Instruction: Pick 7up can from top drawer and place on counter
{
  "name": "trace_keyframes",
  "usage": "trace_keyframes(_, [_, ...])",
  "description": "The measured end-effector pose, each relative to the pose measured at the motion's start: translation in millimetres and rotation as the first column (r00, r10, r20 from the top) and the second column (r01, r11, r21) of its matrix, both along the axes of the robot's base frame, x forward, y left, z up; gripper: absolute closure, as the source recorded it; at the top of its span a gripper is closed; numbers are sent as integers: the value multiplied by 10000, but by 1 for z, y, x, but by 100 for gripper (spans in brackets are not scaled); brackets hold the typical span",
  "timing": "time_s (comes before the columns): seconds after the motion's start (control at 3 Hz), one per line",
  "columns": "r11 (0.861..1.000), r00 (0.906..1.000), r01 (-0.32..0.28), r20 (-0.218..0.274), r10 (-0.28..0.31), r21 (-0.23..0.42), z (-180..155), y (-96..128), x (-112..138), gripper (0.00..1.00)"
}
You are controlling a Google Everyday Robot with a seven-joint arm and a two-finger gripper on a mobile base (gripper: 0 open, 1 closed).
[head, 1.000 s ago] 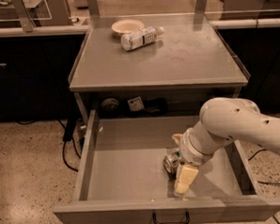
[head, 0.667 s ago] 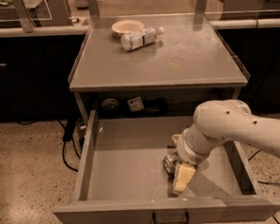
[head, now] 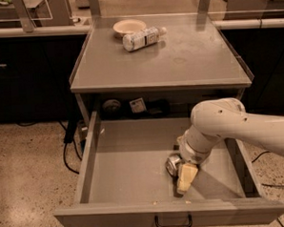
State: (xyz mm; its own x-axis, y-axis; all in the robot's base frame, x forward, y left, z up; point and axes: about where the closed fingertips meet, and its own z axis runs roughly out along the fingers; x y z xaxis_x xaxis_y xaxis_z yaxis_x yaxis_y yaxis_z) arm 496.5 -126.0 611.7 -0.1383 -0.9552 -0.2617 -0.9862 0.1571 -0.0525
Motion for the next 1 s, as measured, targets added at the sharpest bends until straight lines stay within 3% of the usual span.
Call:
trace_keyframes(0.33, [10000,10000,0,0,0,0,0,0,0,19])
trace_keyframes(1.0, [10000,10000,-1,-1,1,0,0,0,0,66])
